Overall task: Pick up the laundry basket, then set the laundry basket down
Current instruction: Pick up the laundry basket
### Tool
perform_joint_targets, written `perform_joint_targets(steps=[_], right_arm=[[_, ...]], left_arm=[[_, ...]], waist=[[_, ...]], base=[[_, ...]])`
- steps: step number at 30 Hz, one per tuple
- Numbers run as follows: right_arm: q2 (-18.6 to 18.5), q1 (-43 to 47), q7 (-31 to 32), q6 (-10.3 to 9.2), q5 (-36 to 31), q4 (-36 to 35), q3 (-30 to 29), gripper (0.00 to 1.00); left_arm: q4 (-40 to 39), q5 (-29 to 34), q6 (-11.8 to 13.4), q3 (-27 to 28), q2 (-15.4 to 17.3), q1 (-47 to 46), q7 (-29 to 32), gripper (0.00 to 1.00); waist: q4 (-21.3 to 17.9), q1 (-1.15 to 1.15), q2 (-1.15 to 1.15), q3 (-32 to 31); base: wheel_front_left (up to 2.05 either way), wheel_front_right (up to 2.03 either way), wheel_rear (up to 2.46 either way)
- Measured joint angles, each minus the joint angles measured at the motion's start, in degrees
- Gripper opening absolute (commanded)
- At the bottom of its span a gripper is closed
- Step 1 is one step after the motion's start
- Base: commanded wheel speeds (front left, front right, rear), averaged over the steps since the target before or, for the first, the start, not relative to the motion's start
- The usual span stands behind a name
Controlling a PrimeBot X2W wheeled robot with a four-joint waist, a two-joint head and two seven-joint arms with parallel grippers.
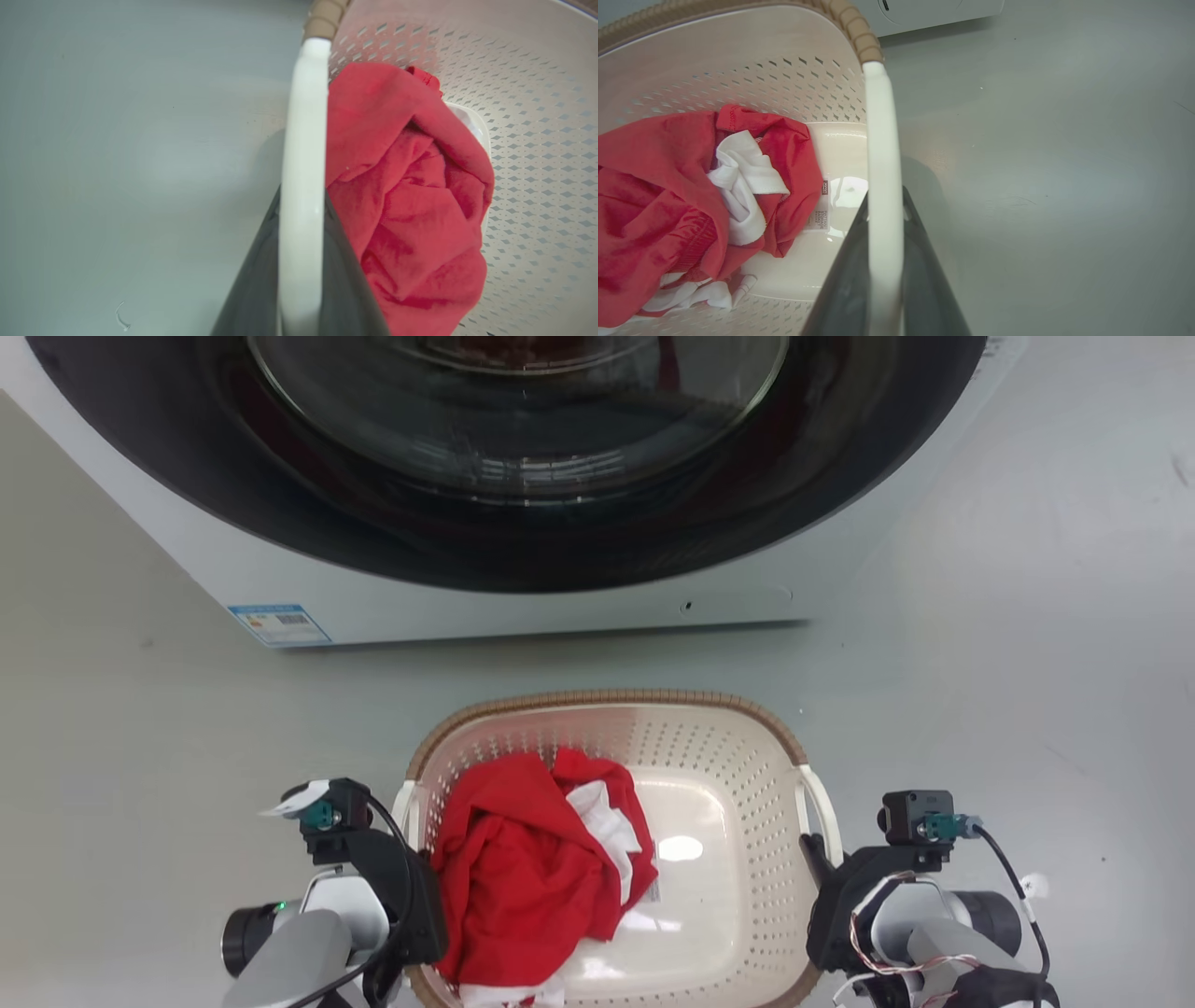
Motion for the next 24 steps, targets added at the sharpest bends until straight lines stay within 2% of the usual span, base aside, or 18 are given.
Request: perform_joint_targets(steps=[24], right_arm=[[0.54, 9.61, 5.57, 1.01, 5.0, 2.24, 2.04, 0.0]], left_arm=[[0.24, -3.96, 0.02, -2.81, -0.18, 10.48, 6.9, 0.0]], waist=[[0.04, 0.01, 0.0, -15.67]], base=[[0.0, 0.0, 0.0]])
